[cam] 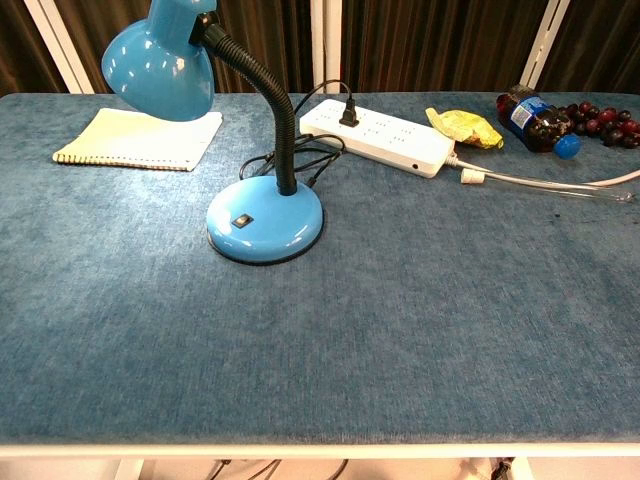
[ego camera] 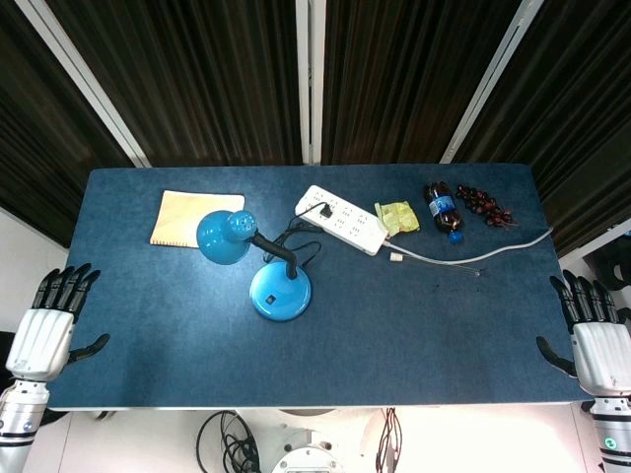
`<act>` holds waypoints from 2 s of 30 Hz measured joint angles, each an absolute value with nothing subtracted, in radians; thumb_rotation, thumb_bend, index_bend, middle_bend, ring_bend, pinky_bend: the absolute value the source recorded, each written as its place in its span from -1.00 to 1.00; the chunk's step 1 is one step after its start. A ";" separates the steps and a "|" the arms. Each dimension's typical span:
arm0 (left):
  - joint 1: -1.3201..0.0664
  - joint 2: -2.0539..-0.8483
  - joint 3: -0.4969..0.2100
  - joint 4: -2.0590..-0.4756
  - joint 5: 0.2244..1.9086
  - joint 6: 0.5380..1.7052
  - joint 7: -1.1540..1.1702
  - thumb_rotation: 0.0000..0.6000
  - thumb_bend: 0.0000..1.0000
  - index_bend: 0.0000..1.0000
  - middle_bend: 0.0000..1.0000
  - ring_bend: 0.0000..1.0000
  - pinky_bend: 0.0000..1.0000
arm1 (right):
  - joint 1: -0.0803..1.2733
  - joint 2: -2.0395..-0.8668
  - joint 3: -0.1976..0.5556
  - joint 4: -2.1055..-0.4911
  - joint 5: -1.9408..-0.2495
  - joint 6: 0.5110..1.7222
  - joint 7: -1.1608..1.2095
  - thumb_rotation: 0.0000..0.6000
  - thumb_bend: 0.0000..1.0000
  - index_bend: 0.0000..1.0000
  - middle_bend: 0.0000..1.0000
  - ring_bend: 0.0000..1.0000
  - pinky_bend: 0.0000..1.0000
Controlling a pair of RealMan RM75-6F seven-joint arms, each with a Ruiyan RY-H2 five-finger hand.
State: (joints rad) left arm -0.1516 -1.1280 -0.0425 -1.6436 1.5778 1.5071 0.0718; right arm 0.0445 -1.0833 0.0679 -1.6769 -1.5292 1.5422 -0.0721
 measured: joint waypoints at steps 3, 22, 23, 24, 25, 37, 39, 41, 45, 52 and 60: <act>-0.153 -1.129 -0.042 -1.646 1.578 1.504 0.078 1.00 -0.68 -0.85 -0.99 -1.00 -0.97 | 0.044 -1.083 0.067 -1.675 -1.528 1.539 -0.072 1.00 -0.65 -1.00 -1.00 -1.00 -1.00; -0.186 -1.110 -0.021 -1.693 1.625 1.445 0.062 1.00 -0.68 -0.87 -0.99 -1.00 -0.83 | 0.046 -1.077 0.072 -1.677 -1.532 1.542 -0.055 1.00 -0.65 -1.00 -1.00 -1.00 -1.00; -0.193 -1.110 -0.011 -1.696 1.634 1.426 0.053 1.00 -0.68 -0.88 -0.99 -1.00 -0.80 | 0.046 -1.077 0.072 -1.677 -1.533 1.543 -0.056 1.00 -0.65 -1.00 -1.00 -1.00 -1.00; -0.200 -1.110 -0.004 -1.698 1.642 1.410 0.048 1.00 -0.68 -0.88 -0.96 -0.99 -0.74 | 0.046 -1.077 0.072 -1.677 -1.534 1.544 -0.056 1.00 -0.65 -1.00 -1.00 -1.00 -1.00; -0.207 -1.111 0.003 -1.700 1.652 1.395 0.045 1.00 -0.68 -0.88 -0.91 -0.94 -0.68 | 0.046 -1.077 0.072 -1.677 -1.533 1.544 -0.056 1.00 -0.65 -1.00 -1.00 -1.00 -1.00; -0.347 -1.220 0.006 -1.708 1.665 1.166 0.091 1.00 -0.27 -0.87 0.55 0.48 0.59 | 0.049 -1.076 0.072 -1.692 -1.537 1.542 -0.064 1.00 -0.65 -1.00 -1.00 -1.00 -1.00; -0.382 -1.254 0.000 -1.705 1.648 1.103 0.113 1.00 -0.24 -0.87 0.57 0.50 0.60 | 0.047 -1.072 0.074 -1.695 -1.537 1.547 -0.060 1.00 -0.65 -1.00 -1.00 -1.00 -1.00; -0.419 -1.293 -0.009 -1.700 1.622 1.040 0.144 1.00 -0.20 -0.87 0.58 0.50 0.61 | 0.046 -1.069 0.074 -1.697 -1.537 1.548 -0.055 1.00 -0.65 -1.00 -1.00 -1.00 -1.00; -0.481 -1.366 -0.029 -1.688 1.555 0.953 0.215 1.00 -0.17 -0.87 0.59 0.51 0.60 | 0.044 -1.059 0.074 -1.695 -1.532 1.547 -0.042 1.00 -0.65 -1.00 -1.00 -1.00 -1.00; -0.539 -1.420 -0.055 -1.677 1.450 0.884 0.286 1.00 -0.10 -0.90 0.63 0.54 0.61 | 0.043 -1.058 0.076 -1.682 -1.524 1.544 -0.034 1.00 -0.65 -1.00 -1.00 -1.00 -1.00; -0.592 -1.447 -0.074 -1.656 1.366 0.835 0.342 1.00 -0.07 -0.93 0.63 0.56 0.62 | 0.039 -1.051 0.077 -1.679 -1.522 1.550 -0.016 1.00 -0.65 -1.00 -1.00 -1.00 -1.00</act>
